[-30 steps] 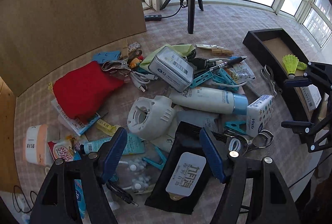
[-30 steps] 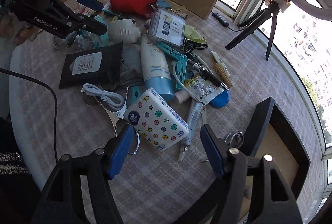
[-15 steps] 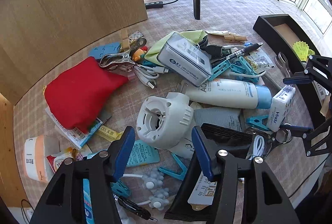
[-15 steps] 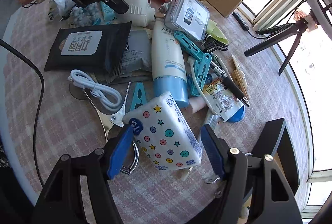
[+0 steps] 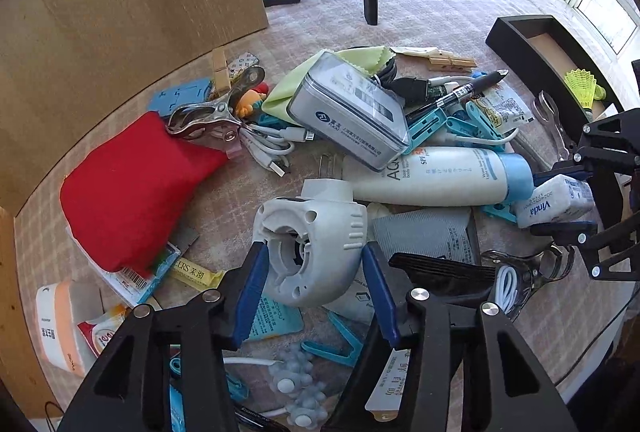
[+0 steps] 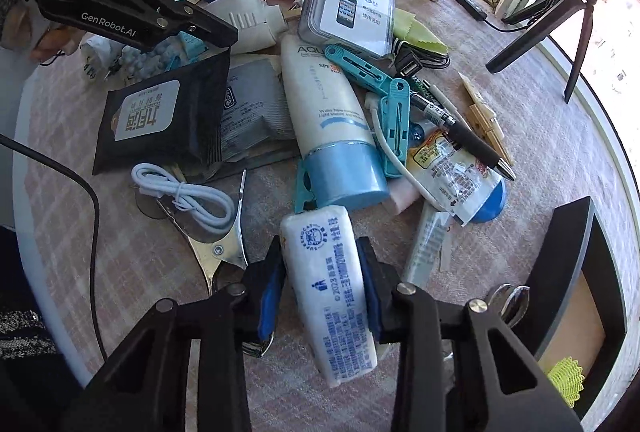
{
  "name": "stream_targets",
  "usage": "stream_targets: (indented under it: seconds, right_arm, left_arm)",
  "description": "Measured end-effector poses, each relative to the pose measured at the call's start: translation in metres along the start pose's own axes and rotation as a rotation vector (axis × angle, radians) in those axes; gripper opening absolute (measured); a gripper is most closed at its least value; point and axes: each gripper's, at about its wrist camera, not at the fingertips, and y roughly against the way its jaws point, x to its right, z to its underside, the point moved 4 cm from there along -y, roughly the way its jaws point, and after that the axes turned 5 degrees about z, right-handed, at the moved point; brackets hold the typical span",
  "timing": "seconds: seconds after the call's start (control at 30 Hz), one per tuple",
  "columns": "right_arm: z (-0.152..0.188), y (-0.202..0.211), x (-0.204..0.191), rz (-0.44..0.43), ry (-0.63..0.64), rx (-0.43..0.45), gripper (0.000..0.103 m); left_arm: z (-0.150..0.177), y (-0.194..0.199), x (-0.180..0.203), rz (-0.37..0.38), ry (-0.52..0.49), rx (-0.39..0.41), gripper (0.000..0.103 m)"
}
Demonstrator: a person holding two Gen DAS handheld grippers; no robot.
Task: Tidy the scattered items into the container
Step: 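Grasp the white plug with the left gripper while the right gripper holds the tissue pack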
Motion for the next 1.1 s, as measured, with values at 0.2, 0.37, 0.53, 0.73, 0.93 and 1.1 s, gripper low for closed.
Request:
stream_targets:
  seconds: [0.2,0.37,0.53,0.73,0.93,1.1]
  right_arm:
    - [0.005,0.008,0.005,-0.052,-0.054,0.007,0.026]
    - [0.006,0.023,0.014,-0.09,-0.125,0.038,0.025]
    - [0.005,0.036,0.028,-0.095,-0.187,0.074,0.025]
    - [0.004,0.048,0.039,-0.078,-0.247,0.118,0.025]
    - [0.008,0.059,0.052,-0.068,-0.307,0.169,0.025]
    - [0.018,0.076,0.071,-0.065,-0.391,0.215,0.025]
  left_arm:
    - [0.006,0.001,0.001,-0.008,-0.002,0.003,0.045]
    - [0.006,0.011,-0.002,0.04,0.048,0.025,0.017]
    - [0.009,0.009,-0.004,0.052,0.063,0.005,0.014]
    - [0.009,0.01,0.0,0.012,0.06,0.007,0.014]
    - [0.011,0.024,-0.007,0.019,0.104,0.037,0.014]
    - [0.004,0.048,-0.005,0.013,0.093,0.083,0.0]
